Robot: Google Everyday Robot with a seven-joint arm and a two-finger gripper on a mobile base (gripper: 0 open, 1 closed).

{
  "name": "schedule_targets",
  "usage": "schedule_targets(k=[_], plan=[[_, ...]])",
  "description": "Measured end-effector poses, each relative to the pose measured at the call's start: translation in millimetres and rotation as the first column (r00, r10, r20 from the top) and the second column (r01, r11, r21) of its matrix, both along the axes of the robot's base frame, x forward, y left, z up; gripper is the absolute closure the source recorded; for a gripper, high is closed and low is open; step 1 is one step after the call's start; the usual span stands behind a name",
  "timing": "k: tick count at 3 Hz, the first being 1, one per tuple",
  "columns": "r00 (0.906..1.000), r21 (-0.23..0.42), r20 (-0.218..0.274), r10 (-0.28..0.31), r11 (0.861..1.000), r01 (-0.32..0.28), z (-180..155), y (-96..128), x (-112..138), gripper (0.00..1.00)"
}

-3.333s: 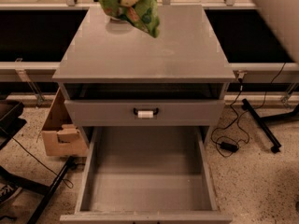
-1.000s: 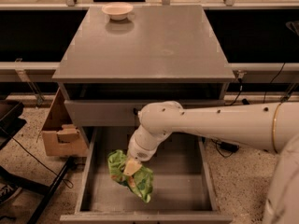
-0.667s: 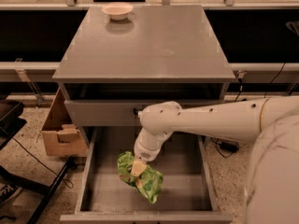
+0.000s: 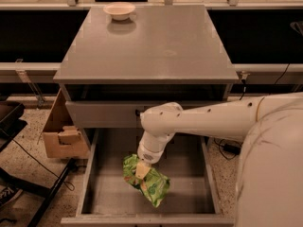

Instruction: Place green rice chip bag into middle drawer

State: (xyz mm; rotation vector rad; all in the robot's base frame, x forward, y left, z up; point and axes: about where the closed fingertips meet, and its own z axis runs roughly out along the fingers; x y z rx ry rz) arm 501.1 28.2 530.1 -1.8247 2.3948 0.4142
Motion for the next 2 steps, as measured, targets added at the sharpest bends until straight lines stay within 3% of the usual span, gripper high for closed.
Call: schedule_targets(k=[2], plan=[[1.0000,0.000,0.000,0.000,1.000,0.000,0.0,0.0,0.0,0.34]])
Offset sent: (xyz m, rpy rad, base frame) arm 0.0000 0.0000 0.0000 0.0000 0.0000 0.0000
